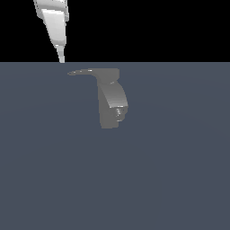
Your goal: Turn on the faucet by rotating a designated handle.
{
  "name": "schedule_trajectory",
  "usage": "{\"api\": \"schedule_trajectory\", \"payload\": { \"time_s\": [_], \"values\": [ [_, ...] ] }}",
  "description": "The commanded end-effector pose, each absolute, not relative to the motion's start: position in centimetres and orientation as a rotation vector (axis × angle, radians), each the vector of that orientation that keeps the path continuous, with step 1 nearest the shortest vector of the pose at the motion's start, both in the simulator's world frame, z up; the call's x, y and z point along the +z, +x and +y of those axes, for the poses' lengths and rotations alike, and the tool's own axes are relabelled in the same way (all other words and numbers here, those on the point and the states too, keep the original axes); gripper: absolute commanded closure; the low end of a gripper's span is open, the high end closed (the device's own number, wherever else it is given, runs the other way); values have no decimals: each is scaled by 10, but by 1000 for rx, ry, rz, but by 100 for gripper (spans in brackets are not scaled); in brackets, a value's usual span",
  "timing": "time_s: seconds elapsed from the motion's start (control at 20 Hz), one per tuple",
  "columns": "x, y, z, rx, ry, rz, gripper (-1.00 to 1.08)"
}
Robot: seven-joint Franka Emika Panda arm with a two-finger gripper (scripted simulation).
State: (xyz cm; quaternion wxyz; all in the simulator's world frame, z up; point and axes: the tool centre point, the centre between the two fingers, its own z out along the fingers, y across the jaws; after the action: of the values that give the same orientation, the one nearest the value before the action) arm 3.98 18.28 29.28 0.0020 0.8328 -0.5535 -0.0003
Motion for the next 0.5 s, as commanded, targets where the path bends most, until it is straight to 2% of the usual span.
{"api": "schedule_trajectory", "payload": {
  "time_s": [0.0, 0.45],
  "values": [
    [284, 58, 181, 1, 2561, -1812, 108],
    [260, 108, 170, 3, 2405, -2015, 108]
  ]
}}
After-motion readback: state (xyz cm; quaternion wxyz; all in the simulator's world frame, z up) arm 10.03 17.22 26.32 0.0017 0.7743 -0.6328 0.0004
